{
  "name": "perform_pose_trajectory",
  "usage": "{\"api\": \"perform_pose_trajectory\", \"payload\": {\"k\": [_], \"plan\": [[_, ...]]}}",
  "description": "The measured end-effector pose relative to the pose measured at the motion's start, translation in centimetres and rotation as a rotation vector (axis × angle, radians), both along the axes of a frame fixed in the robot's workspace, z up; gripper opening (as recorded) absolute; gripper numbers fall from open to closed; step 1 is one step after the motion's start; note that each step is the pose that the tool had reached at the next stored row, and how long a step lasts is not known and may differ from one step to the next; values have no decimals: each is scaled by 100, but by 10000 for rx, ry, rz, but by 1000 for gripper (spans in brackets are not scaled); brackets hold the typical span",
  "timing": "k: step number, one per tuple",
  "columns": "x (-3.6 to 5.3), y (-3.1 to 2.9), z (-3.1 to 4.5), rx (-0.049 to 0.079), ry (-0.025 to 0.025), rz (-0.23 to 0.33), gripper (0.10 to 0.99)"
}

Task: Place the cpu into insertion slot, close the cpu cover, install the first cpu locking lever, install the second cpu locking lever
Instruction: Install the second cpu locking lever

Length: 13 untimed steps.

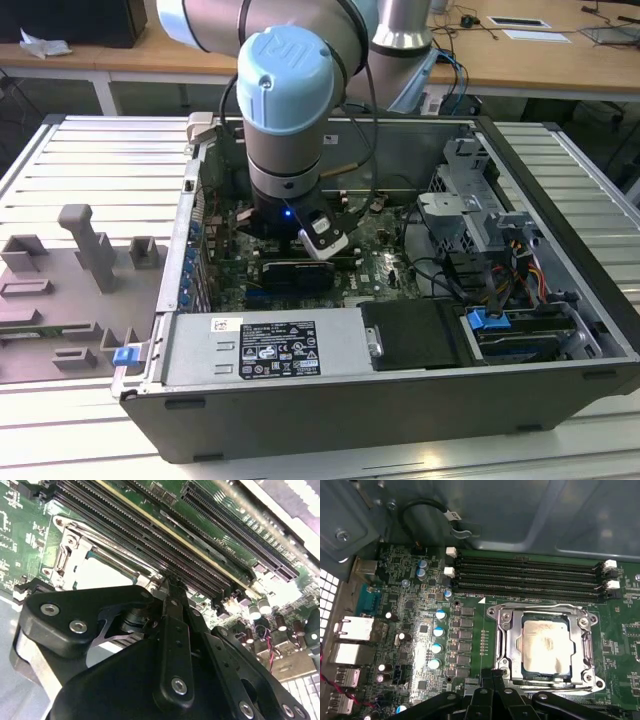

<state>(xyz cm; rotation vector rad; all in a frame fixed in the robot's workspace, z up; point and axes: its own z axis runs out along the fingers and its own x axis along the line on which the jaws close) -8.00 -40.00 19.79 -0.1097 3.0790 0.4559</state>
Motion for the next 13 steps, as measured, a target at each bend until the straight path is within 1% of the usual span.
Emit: {"api": "perform_pose_trajectory", "payload": {"k": [3,10,13], "plan": [[-1,-1,47,-4,3,0,106],[-1,-1,102,-4,2,0,106],[-1,-1,104,-5,2,0,106]]}}
